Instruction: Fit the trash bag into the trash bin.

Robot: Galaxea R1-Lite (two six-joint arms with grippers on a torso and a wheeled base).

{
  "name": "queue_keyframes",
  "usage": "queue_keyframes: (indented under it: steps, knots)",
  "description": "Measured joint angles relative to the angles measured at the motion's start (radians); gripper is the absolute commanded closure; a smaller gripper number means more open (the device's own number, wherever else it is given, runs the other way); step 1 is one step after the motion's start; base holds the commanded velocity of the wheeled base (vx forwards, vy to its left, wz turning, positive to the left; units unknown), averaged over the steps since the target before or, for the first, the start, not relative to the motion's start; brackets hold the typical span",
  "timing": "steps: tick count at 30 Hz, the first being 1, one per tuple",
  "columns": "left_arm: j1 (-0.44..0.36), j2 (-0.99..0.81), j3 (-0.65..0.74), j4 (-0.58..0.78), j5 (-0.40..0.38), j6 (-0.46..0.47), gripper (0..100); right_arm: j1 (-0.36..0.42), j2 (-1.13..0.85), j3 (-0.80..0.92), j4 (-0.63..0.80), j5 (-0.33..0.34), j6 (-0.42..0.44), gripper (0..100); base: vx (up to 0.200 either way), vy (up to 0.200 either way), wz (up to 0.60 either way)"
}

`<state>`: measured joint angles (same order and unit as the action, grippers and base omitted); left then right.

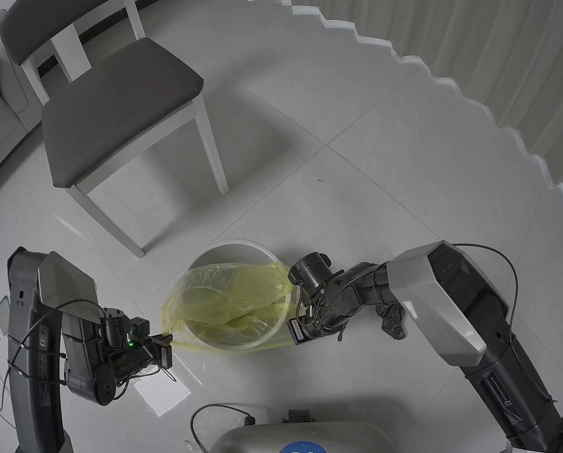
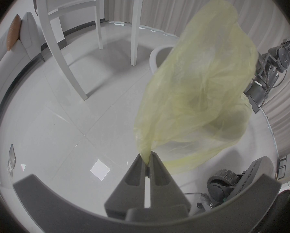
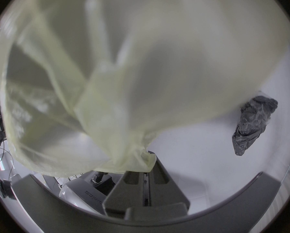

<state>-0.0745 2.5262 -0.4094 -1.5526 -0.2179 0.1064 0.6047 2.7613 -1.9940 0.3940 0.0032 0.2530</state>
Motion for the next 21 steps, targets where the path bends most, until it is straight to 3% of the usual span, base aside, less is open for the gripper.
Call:
queue_keyframes:
  steps: [9,10,21]
  knots:
    - [-0.019,0.024,-0.072,0.000,0.004,-0.011,100,-0.008,0.037,-0.006,0.053,-0.009,0.002,100,0.000,0.000,0.00]
    - [-0.019,0.025,-0.072,0.000,0.004,-0.012,0,-0.009,0.039,-0.006,0.052,-0.011,0.001,0,0.000,0.000,0.00]
    - [-0.015,-0.020,-0.013,0.000,-0.004,-0.083,0,-0.015,0.006,-0.006,0.051,-0.016,0.022,0,0.000,0.000,0.00]
